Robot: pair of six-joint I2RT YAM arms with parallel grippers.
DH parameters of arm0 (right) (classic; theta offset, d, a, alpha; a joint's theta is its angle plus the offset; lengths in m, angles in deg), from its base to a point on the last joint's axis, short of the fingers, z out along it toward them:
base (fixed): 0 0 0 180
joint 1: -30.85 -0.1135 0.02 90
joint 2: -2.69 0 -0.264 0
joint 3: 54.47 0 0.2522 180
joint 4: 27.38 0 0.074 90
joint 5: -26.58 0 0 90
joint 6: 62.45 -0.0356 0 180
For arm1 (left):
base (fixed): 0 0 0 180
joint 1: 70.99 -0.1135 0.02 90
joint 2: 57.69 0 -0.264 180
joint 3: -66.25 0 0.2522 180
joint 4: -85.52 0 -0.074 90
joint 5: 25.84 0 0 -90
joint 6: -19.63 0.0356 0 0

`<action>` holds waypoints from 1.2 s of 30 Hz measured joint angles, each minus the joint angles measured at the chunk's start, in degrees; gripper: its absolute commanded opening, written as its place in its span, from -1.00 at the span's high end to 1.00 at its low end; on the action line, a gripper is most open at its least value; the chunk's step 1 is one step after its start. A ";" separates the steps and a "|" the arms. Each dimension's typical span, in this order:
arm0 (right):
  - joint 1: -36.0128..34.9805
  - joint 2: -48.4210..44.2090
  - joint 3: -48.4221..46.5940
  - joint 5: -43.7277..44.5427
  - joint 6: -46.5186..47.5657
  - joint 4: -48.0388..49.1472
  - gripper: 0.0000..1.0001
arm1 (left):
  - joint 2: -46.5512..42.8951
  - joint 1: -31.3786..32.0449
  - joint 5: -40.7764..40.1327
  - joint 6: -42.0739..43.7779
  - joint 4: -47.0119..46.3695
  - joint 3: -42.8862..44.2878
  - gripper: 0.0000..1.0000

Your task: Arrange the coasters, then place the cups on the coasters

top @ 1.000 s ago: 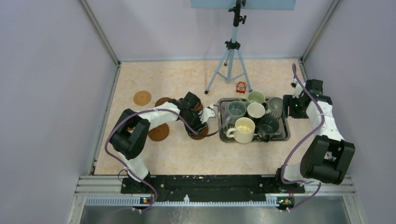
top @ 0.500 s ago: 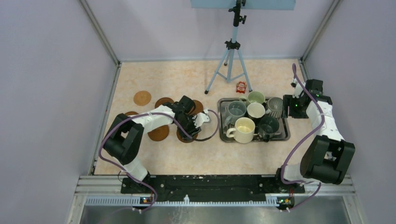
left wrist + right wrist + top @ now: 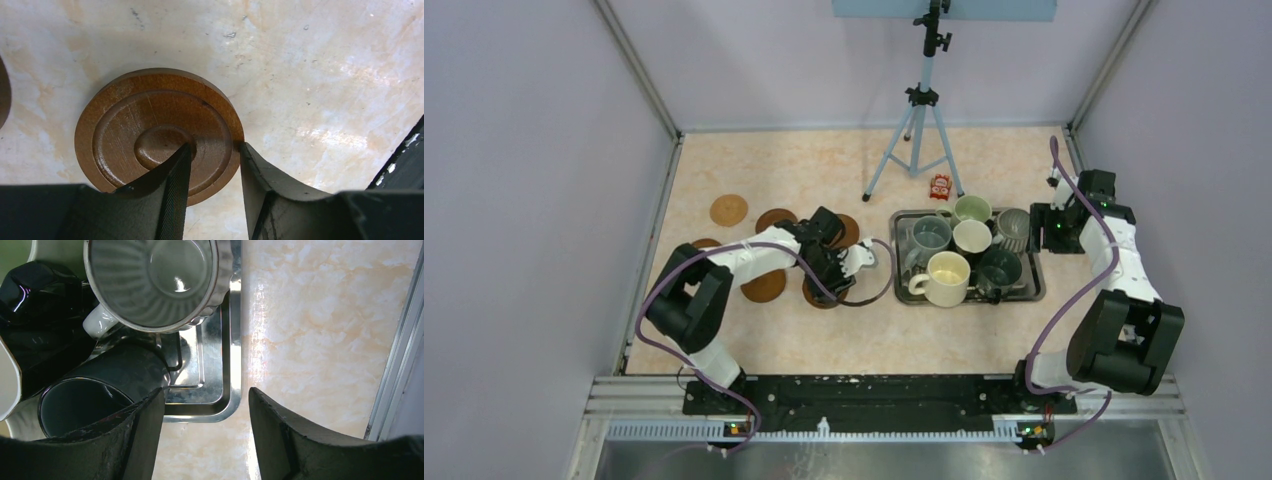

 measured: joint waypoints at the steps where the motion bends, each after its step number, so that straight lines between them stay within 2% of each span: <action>1: 0.00 0.00 0.00 0.00 0.00 0.00 -0.24 | 0.00 0.26 0.07 0.00 0.28 0.00 0.08; 8: 0.00 0.00 0.00 -0.02 -0.04 0.02 -0.24 | -0.50 2.71 0.04 0.00 1.42 -0.52 0.08; 15: 0.00 0.00 0.00 -0.07 -0.31 0.00 -0.24 | -0.46 1.57 0.81 -1.09 3.41 0.52 -0.06; 20: 0.00 0.00 -0.02 -0.28 -0.39 0.00 -0.24 | -0.33 -5.42 5.57 -2.56 8.87 10.25 -0.16; 25: 0.00 0.00 -0.02 -0.70 -0.50 0.02 -0.24 | 0.57 -11.69 7.56 -4.94 6.69 22.60 -0.13; 30: 0.00 0.00 -0.02 -0.85 -1.03 0.20 -0.24 | 8.76 -15.23 4.22 -9.42 2.47 30.80 -0.20; 36: 0.00 0.00 -0.02 -0.83 -1.09 0.26 -0.24 | 19.26 -16.15 1.55 -14.75 0.31 37.59 -0.26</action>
